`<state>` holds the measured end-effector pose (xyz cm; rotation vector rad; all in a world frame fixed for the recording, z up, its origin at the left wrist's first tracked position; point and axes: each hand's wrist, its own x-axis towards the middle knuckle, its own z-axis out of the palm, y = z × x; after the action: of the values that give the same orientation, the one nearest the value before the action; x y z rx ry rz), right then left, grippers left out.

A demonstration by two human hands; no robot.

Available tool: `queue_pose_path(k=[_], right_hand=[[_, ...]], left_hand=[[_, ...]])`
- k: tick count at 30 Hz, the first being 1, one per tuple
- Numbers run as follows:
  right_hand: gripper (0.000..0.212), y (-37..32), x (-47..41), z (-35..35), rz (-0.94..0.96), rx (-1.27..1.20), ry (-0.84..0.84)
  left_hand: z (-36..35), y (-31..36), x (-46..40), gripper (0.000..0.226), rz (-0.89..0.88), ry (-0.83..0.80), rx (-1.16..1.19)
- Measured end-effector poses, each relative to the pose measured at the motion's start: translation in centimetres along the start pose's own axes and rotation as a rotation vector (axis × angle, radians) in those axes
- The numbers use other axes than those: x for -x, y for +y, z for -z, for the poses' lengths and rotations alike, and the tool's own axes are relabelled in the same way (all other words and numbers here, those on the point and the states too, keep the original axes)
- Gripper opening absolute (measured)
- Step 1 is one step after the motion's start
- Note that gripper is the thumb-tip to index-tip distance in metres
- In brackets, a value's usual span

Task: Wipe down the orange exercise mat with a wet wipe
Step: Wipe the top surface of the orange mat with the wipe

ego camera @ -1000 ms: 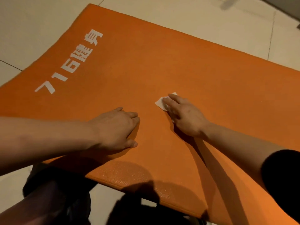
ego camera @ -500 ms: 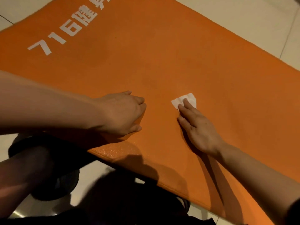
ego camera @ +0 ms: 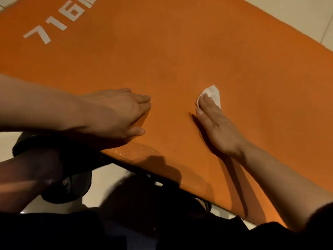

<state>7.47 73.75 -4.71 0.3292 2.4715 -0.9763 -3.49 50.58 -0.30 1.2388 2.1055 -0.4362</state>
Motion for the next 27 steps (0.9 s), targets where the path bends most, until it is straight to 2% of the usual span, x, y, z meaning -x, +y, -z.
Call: queue_pose_path(k=[2,5,8,10,12,15,18,21,23,27], right_hand=[[0.06,-2.3,-1.3,-1.0,0.037,0.033,-0.028],[0.068,-4.6,0.1,-2.6,0.253,0.121,-0.117],[0.071,-3.6,3.3,-2.5,0.43,0.195,-0.198],[0.069,-2.6,3.5,-1.8,0.421,0.209,-0.196],[0.069,-2.8,1.7,-1.6,0.321,0.185,-0.155],[0.069,-5.6,-2.4,-2.1,0.214,0.135,-0.216],[0.062,-8.8,-2.5,-3.2,0.33,0.135,-0.351],[0.071,-8.0,1.8,-3.5,0.563,0.268,-0.458],[0.064,-5.2,3.6,-2.1,0.64,0.311,-0.419],[0.064,-2.5,4.3,-0.5,0.576,0.423,-0.321]], left_hand=[[-0.2,0.3,-0.2,0.075,-0.011,0.021,-0.002],[-0.7,0.5,0.2,0.076,-0.053,0.025,-0.028],[-1.3,-0.3,1.7,0.078,-0.08,0.024,-0.041],[-2.0,-1.0,3.1,0.078,-0.083,0.064,-0.004],[-2.4,-1.6,4.0,0.079,-0.086,0.115,0.017],[-2.8,-2.0,4.8,0.082,-0.04,0.018,-0.017],[-3.0,-2.2,5.2,0.086,-0.026,-0.003,0.024],[-3.7,-2.6,6.0,0.092,0.004,-0.023,0.038],[-4.5,-2.8,6.9,0.095,0.026,0.014,0.067],[-5.8,-3.1,7.8,0.091,-0.047,0.24,-0.009]])
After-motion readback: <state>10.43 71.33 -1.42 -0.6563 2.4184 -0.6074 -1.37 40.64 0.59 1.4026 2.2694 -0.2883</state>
